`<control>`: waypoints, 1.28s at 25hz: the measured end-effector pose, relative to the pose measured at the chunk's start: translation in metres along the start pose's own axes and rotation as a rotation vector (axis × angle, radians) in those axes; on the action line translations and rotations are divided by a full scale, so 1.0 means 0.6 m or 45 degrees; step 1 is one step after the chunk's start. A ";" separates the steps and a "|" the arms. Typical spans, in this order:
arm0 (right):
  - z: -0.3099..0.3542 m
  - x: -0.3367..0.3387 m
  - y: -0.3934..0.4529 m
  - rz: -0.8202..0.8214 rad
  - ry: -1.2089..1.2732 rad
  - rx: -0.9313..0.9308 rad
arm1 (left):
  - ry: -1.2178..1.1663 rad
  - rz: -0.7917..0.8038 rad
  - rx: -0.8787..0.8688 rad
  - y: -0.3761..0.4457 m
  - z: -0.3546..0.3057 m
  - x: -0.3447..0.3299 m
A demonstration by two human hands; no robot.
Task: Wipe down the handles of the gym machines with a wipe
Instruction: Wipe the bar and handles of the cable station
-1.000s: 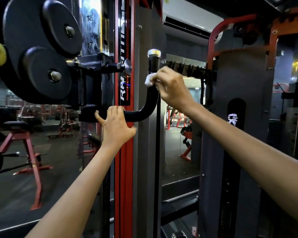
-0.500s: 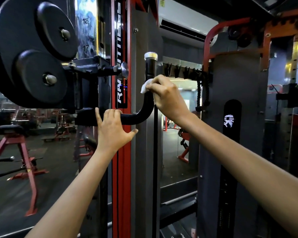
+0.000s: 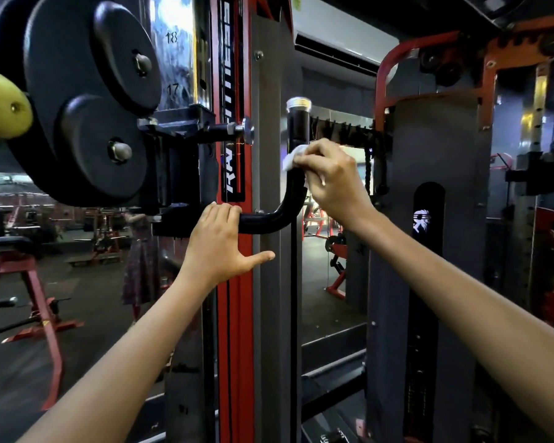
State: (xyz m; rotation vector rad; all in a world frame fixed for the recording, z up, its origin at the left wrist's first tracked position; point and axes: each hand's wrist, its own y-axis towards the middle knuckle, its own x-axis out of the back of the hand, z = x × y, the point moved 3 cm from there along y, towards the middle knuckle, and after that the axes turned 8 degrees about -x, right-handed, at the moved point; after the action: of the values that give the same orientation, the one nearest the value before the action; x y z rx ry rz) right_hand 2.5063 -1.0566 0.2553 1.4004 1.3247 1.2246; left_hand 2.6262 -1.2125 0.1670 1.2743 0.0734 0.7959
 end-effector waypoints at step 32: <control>0.079 -0.055 -0.100 -0.120 -0.276 -0.408 | -0.064 -0.272 -0.088 -0.005 0.008 -0.038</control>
State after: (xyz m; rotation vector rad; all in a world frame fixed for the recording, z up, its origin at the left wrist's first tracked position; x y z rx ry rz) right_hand 2.5427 -1.0810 0.1848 1.1896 0.9850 1.1292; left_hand 2.6132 -1.2295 0.1576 1.1978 0.1380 0.5778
